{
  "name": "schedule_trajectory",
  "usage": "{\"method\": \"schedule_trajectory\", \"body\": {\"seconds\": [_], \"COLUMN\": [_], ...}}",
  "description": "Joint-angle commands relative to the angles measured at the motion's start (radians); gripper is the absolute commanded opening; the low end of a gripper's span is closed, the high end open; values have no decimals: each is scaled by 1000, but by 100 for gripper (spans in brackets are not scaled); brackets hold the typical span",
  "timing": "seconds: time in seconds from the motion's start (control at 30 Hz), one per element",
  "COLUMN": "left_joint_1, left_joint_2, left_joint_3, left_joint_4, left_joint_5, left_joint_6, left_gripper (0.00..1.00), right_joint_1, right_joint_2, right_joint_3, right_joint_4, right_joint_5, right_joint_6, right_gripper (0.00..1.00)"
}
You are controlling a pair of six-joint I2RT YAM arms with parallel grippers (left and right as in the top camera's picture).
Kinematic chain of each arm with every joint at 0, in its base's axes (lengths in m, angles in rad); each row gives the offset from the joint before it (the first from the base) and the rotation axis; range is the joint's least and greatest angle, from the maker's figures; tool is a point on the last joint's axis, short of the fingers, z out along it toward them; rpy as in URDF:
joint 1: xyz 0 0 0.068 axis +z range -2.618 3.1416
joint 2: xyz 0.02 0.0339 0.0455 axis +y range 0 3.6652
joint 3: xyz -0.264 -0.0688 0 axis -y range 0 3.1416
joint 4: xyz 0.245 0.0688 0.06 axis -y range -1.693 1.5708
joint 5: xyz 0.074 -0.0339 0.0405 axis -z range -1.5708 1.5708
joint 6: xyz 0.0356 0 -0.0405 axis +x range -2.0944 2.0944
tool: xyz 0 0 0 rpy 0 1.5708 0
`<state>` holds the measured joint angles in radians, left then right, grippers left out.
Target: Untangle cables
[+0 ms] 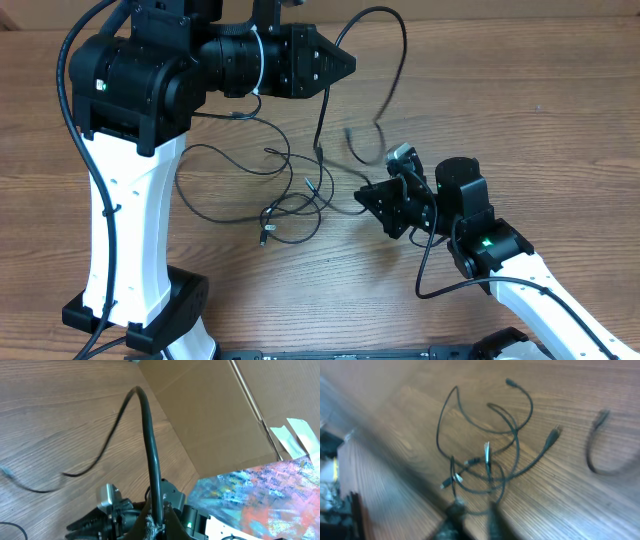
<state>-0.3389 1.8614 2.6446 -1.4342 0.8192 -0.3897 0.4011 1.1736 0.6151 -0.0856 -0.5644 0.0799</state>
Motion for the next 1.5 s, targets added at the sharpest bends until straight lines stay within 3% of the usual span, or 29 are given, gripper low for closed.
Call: {"method": "schedule_trajectory", "body": {"seconds": [0.0,0.13,0.23,0.4,0.77,0.8,0.83,0.87,0.9,0.97,1.1,1.23,1.47], "left_joint_1": [-3,-6,-16,-28,-21,-14,-3,8,25,69,210,406,779], "left_joint_2": [3,9,23,42,40,39,36,34,28,16,-31,-84,-141], "left_joint_3": [2,2,1,0,2,4,6,9,14,24,30,30,30], "left_joint_4": [-14,-80,-110,-125,-229,-229,-227,-225,-226,-227,-226,-214,-177], "left_joint_5": [-42,-208,-236,-252,-621,-640,-667,-694,-728,-775,-808,-828,-830], "left_joint_6": [1,2,21,37,77,77,77,76,76,76,76,73,10], "left_gripper": [4,4,4,4,4,4,4,4,4,4,4,4,4], "right_joint_1": [3,3,3,3,3,3,3,3,3,3,3,3,3], "right_joint_2": [1,1,1,0,-187,-209,-232,-250,-269,-289,-284,-241,-135], "right_joint_3": [8,8,8,8,99,109,116,119,119,119,118,117,117], "right_joint_4": [-34,-196,-296,-372,-182,-161,-137,-121,-113,-134,-270,-383,-441], "right_joint_5": [15,144,307,661,599,573,533,500,469,431,424,459,484], "right_joint_6": [2,2,15,262,291,290,290,290,290,288,286,279,279], "right_gripper": [4,4,4,4,4,8,24,46,59,71,73,72,61]}}
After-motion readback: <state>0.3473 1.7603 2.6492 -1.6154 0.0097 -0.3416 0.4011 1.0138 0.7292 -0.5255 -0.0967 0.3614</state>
